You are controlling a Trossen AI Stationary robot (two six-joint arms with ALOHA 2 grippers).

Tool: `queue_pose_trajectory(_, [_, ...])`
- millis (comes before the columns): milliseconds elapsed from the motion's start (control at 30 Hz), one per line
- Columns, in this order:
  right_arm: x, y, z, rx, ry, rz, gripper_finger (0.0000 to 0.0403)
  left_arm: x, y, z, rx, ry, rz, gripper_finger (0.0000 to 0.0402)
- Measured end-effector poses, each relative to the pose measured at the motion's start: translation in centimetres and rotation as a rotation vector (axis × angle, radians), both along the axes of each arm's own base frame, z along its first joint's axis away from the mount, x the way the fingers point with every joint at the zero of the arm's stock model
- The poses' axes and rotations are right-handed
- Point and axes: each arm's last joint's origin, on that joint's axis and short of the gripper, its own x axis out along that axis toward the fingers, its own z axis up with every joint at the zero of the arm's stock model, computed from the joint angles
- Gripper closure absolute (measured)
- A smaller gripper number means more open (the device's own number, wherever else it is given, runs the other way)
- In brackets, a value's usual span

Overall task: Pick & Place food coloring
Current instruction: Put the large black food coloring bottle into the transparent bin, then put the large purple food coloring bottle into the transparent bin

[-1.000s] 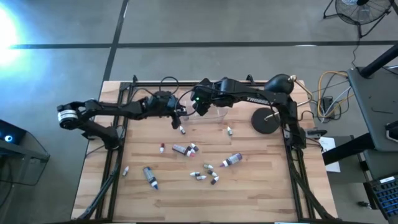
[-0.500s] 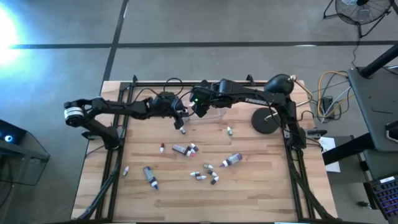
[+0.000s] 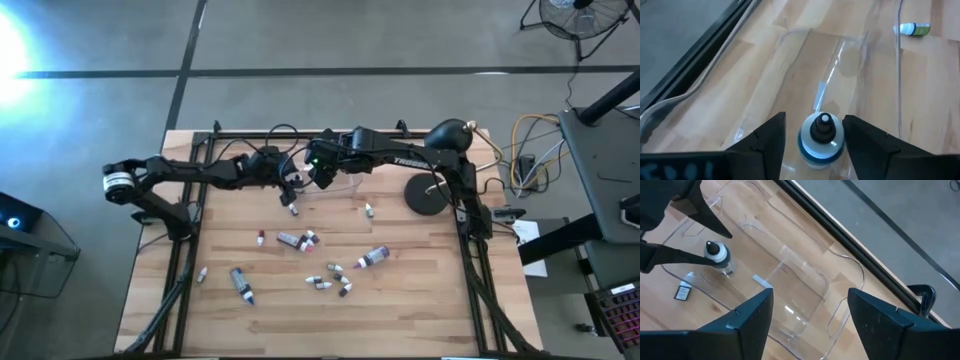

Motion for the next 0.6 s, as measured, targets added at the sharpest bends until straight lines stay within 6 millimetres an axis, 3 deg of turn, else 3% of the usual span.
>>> queue_pose_trajectory(200, [0.0,0.0,-0.1,-0.006,0.016,0.024,0.0152,-0.6,-0.2,1.9,0.002,-0.004,0.022,0.0225])
queue_pose_trajectory(367, [0.1,0.0,-0.1,0.009,0.042,0.089,0.0152,-2.3,-1.0,4.3,0.002,0.017,0.035,0.0225])
queue_pose_trajectory(600, [0.4,1.6,-1.6,0.283,0.115,0.487,0.0159,-6.3,-3.7,6.2,-0.082,0.058,-0.058,0.0225])
